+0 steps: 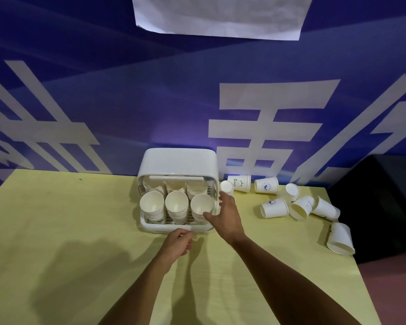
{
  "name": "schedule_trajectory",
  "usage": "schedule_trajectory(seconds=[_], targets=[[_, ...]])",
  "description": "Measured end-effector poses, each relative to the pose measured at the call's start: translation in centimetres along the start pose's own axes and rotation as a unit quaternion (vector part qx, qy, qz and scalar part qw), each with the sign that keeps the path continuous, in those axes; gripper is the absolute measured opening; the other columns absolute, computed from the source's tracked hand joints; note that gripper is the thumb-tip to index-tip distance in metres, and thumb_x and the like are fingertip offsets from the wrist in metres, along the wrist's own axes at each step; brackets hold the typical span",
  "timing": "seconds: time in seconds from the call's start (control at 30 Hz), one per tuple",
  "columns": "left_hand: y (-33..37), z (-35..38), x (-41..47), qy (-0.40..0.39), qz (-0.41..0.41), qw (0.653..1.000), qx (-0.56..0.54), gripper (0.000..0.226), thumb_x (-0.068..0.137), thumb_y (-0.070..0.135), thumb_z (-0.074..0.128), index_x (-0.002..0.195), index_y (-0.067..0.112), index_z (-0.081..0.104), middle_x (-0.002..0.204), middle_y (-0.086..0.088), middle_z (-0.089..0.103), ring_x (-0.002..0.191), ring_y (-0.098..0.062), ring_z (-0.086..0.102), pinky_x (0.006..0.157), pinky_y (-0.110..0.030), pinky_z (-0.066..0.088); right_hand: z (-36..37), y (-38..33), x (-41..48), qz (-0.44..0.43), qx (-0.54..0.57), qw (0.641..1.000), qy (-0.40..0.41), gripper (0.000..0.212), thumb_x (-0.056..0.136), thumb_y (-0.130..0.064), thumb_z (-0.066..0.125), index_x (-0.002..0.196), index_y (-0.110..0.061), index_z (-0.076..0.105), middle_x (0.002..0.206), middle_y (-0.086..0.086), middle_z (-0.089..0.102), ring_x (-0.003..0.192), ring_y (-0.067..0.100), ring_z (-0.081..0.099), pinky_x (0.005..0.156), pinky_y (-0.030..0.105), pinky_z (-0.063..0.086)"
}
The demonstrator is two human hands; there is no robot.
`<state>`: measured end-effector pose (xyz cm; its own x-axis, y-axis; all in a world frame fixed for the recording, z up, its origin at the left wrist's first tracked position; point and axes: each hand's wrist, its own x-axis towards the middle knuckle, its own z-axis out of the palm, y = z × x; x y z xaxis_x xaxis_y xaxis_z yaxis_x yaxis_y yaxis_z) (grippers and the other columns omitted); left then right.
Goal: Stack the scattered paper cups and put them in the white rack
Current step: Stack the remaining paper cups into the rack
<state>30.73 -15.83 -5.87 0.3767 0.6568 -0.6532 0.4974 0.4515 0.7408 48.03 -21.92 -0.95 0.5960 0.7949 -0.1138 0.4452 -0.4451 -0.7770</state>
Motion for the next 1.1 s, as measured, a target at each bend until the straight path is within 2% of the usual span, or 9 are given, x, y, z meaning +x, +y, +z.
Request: schedule_trajectory(seconds=[0.23,0.4,0.57,0.8,0.87,1.0,1.1], targets=[[1.5,4.0,0.2,-0.058,0.005,0.997,0.053,0.027,0.084,0.044,0.067,0.1,0.023,0.068,0.099,-0.002,0.075,0.081,-0.011,0.07,0.074,-0.027,0.053,-3.5,4.1,-0.2,0.085,-0.002,0.996,0.028,0.074,0.081,-0.036,0.077,0.141,-0.012,0.043,0.134,0.008,0.05,0.119,0.024,0.054,0.098,0.042,0.049],[3.1,7.8,0.2,-0.103,0.008,0.99,0.1,0.029,0.082,0.046,0.067,0.101,0.024,0.066,0.102,-0.002,0.075,0.087,-0.011,0.07,0.076,-0.027,0.052,-6.0,7.3,0.0,0.13,-0.009,0.991,0.042,0.076,0.084,-0.036,0.077,0.144,-0.007,0.041,0.14,0.011,0.049,0.123,0.026,0.053,0.102,0.042,0.047],[5.1,10.7,0.5,-0.099,0.022,0.987,0.123,0.031,0.082,0.05,0.066,0.103,0.027,0.063,0.104,0.006,0.07,0.097,-0.01,0.067,0.083,-0.03,0.054,-7.3,9.5,0.3,0.131,-0.016,0.991,0.031,0.075,0.085,-0.036,0.076,0.143,-0.005,0.042,0.139,0.013,0.051,0.125,0.028,0.052,0.104,0.042,0.045],[6.6,12.6,1.2,-0.095,0.026,0.985,0.142,0.041,0.082,0.054,0.063,0.115,0.029,0.058,0.112,0.015,0.061,0.107,-0.008,0.059,0.101,-0.038,0.049,-7.5,10.3,3.6,0.107,-0.048,0.993,-0.009,0.074,0.083,-0.037,0.078,0.143,-0.01,0.044,0.138,0.009,0.053,0.12,0.023,0.056,0.099,0.036,0.049],[6.0,12.4,1.4,-0.096,0.02,0.985,0.144,0.037,0.082,0.051,0.062,0.112,0.03,0.059,0.112,0.015,0.062,0.105,-0.008,0.06,0.099,-0.035,0.05,-7.0,9.9,5.0,0.091,-0.058,0.994,-0.022,0.073,0.083,-0.037,0.077,0.143,-0.012,0.045,0.139,0.007,0.053,0.12,0.023,0.056,0.099,0.037,0.05],[4.8,12.1,2.1,-0.084,0.02,0.987,0.133,0.029,0.087,0.035,0.067,0.114,0.022,0.062,0.114,0.005,0.066,0.095,-0.009,0.062,0.084,-0.026,0.048,-5.4,8.7,8.0,0.027,-0.086,0.995,-0.048,0.069,0.084,-0.034,0.076,0.142,-0.013,0.046,0.138,0.008,0.054,0.124,0.024,0.052,0.104,0.037,0.044],[4.5,12.0,2.5,-0.084,0.007,0.986,0.143,0.036,0.089,0.031,0.068,0.122,0.018,0.059,0.115,0.003,0.065,0.099,-0.01,0.063,0.086,-0.025,0.05,-4.2,8.0,10.1,-0.021,-0.11,0.992,-0.05,0.066,0.083,-0.029,0.076,0.14,-0.012,0.048,0.138,0.009,0.054,0.127,0.027,0.049,0.107,0.034,0.038]])
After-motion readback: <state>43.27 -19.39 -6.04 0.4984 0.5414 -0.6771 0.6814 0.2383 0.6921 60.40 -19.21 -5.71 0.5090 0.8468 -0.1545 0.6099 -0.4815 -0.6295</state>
